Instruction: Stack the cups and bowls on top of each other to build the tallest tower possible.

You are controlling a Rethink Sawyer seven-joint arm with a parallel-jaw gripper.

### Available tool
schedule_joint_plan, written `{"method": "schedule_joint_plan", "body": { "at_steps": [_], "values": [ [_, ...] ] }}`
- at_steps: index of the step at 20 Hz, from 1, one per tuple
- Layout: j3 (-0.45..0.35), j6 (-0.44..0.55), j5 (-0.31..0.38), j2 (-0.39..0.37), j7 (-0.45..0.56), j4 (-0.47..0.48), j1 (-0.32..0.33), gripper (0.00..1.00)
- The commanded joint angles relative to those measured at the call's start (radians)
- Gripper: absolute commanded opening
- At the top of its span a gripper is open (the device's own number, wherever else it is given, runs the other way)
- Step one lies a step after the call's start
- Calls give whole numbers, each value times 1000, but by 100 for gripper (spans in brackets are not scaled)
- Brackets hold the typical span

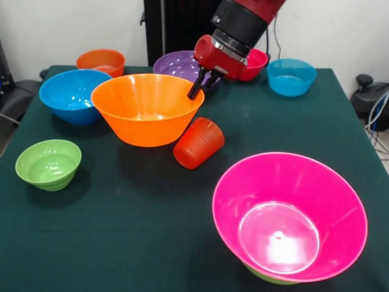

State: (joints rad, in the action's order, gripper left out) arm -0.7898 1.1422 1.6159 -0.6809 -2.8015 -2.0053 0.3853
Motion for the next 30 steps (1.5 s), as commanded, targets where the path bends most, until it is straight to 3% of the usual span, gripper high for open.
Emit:
{"method": "schedule_joint_plan", "body": {
  "at_steps": [1, 6, 15, 19, 22, 27, 30],
  "values": [
    [58, -71, 50, -76, 65, 83, -44, 0],
    [60, -90, 62, -117, 87, 91, -54, 0],
    [70, -123, 124, -165, 10, 76, -90, 0],
    [80, -139, 117, -169, 23, 92, -98, 0],
    [86, -156, 151, -181, -34, 78, -109, 0],
    [115, -132, 57, -146, -54, 95, -127, 0],
    [137, -96, -41, -77, -98, 116, -150, 0]
  ]
}}
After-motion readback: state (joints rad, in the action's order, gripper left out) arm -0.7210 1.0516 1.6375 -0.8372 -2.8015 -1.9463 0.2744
